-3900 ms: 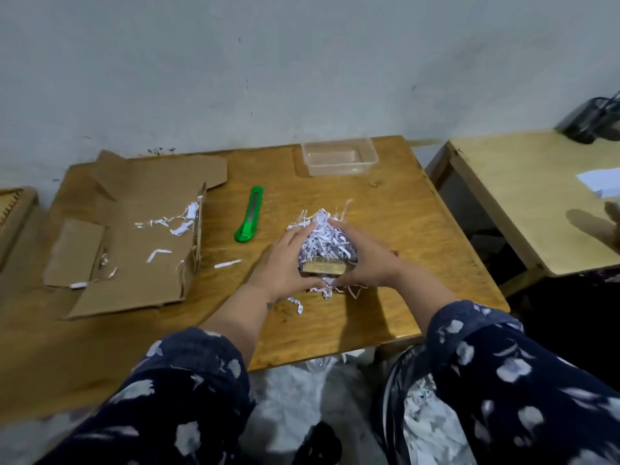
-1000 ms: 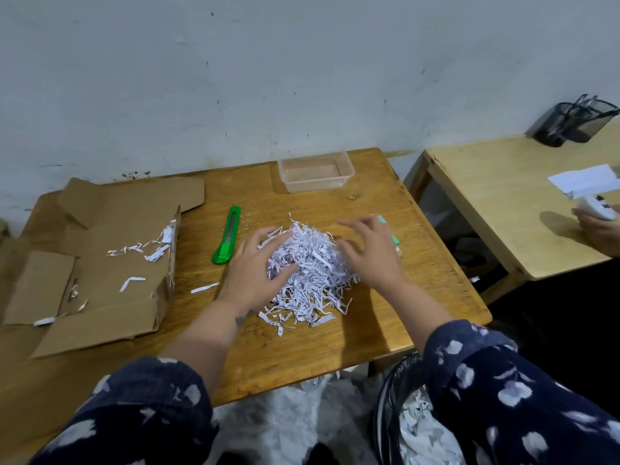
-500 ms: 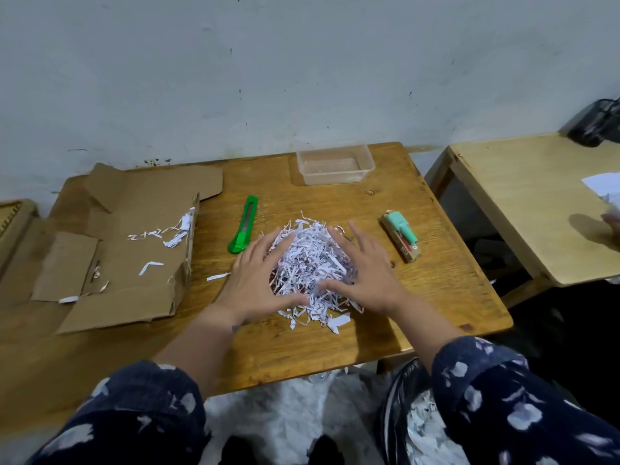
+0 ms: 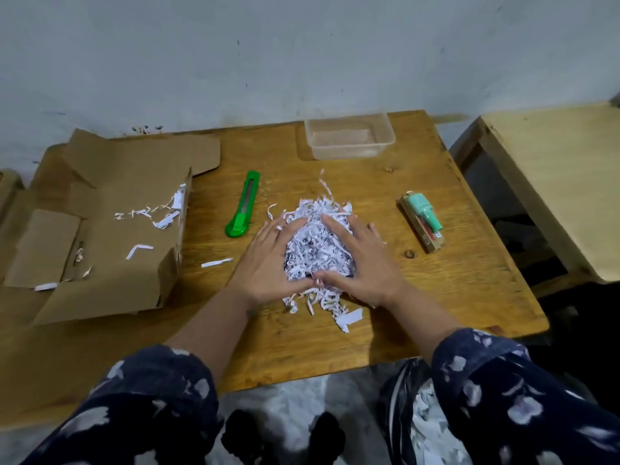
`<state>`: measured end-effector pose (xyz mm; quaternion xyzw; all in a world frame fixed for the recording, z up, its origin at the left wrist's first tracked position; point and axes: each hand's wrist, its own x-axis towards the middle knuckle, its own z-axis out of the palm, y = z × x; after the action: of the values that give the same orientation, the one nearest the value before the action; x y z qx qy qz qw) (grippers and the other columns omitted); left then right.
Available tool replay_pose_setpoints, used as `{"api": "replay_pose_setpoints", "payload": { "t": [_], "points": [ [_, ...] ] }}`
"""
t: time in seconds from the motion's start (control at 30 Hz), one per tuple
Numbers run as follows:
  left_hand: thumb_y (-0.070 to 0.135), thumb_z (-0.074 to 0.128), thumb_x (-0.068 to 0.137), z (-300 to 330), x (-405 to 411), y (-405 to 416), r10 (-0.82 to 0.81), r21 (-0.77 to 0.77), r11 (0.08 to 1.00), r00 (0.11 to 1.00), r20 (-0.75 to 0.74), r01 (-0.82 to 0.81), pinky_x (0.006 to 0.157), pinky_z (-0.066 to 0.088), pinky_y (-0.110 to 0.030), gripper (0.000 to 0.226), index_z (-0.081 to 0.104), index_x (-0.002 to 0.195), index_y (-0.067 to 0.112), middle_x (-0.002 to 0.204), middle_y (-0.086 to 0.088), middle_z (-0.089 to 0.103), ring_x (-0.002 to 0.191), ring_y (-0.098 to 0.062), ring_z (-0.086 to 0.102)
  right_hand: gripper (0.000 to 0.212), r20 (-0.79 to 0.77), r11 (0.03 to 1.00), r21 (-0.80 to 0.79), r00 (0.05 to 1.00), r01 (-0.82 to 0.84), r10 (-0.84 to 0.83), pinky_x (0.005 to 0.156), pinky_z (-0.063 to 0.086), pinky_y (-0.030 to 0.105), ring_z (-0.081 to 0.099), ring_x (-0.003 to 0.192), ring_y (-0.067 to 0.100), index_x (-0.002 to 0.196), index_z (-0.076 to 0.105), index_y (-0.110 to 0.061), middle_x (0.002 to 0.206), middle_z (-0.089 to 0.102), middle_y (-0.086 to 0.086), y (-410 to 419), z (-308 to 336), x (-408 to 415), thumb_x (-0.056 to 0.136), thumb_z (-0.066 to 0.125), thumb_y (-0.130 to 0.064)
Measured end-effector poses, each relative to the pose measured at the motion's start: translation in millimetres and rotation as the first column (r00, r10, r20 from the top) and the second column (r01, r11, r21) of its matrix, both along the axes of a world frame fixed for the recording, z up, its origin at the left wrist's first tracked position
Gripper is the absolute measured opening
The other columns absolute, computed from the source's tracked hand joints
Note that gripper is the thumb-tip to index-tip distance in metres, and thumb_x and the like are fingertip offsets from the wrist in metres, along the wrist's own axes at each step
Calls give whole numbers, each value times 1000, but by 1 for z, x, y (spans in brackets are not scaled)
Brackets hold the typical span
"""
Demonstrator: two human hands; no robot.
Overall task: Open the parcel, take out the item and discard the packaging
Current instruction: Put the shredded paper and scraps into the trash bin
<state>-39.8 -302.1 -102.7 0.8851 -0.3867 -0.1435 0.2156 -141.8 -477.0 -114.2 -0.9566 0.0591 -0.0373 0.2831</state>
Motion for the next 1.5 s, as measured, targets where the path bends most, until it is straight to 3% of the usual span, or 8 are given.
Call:
{"api": "replay_pose_setpoints", "payload": {
  "t": [0.13, 0.33, 0.57, 0.67, 0.77, 1.07, 1.33, 1.5],
  "points": [
    [60, 77, 62, -6, 2, 0, 87, -73, 993, 994, -65, -91, 103, 36, -34, 93, 30, 140, 41, 142, 2, 47, 130, -19, 42, 72, 46, 993, 109, 998, 46, -51, 117, 5, 48, 28, 140, 24, 142, 31, -37, 145, 43, 7, -1, -3, 3, 75, 50, -56],
    [51, 84, 58, -1, 8, -3, 140, -126, 980, 982, -125, -156, 97, 47, -39, 89, 45, 136, 33, 129, 0, 60, 119, -21, 56, 64, 116, 951, 306, 990, 44, -83, 104, 39, 38, 48, 125, 20, 136, 46, -23, 135, 53, 2, -2, 0, 7, 77, 69, -24],
    [39, 83, 65, -3, 6, -1, 110, -42, 993, 990, -90, -114, 98, 45, -38, 89, 36, 140, 38, 132, -2, 56, 122, -22, 52, 93, 2, 959, 283, 1000, 27, -29, 109, 29, 33, 23, 140, 20, 138, 30, -49, 155, -1, -3, -4, 1, 1, 59, 79, -57],
    [26, 84, 66, -5, 5, 1, 103, -70, 992, 991, -86, -109, 95, 46, -33, 87, 39, 140, 36, 127, -4, 60, 116, -22, 55, 100, -12, 977, 211, 1000, -8, 11, 114, 27, 46, 25, 139, 26, 142, 23, -48, 153, 25, 5, -7, -5, 3, 57, 73, -66],
    [20, 84, 67, -8, 2, 5, 104, -72, 991, 991, -78, -110, 95, 47, -37, 89, 38, 140, 41, 125, -4, 61, 114, -21, 56, 92, 47, 974, 226, 999, 16, -28, 106, 34, 44, 38, 125, 23, 143, 31, -37, 138, 49, 0, -1, -7, -1, 65, 78, -50],
    [7, 81, 65, -1, -23, 20, 36, -215, 974, 990, -139, -66, 90, 51, -35, 79, 51, 133, 35, 116, -7, 67, 104, -22, 64, 79, 114, 865, 485, 972, 126, -206, 103, 35, 15, 47, 124, 6, 134, 48, -26, 130, 52, -11, 38, 8, -36, 65, 80, -3],
    [11, 83, 67, 41, -59, 30, -60, -298, 954, 986, -158, 10, 81, 39, -12, 73, 53, 133, 22, 109, 5, 61, 99, -10, 59, 73, 114, 809, 541, 934, 228, -340, 90, 33, -1, 48, 110, -12, 133, 49, -21, 119, 49, -26, 67, 54, -82, 70, 77, 2],
    [4, 79, 67, 61, -92, 17, -122, -254, 963, 984, -128, 86, 92, 44, -28, 75, 49, 136, 9, 119, -12, 63, 109, -25, 59, 74, 134, 821, 496, 909, 284, -395, 94, 32, 2, 45, 119, -2, 134, 48, -25, 123, 49, -20, 66, 77, -126, 71, 79, -4]
  ]
}}
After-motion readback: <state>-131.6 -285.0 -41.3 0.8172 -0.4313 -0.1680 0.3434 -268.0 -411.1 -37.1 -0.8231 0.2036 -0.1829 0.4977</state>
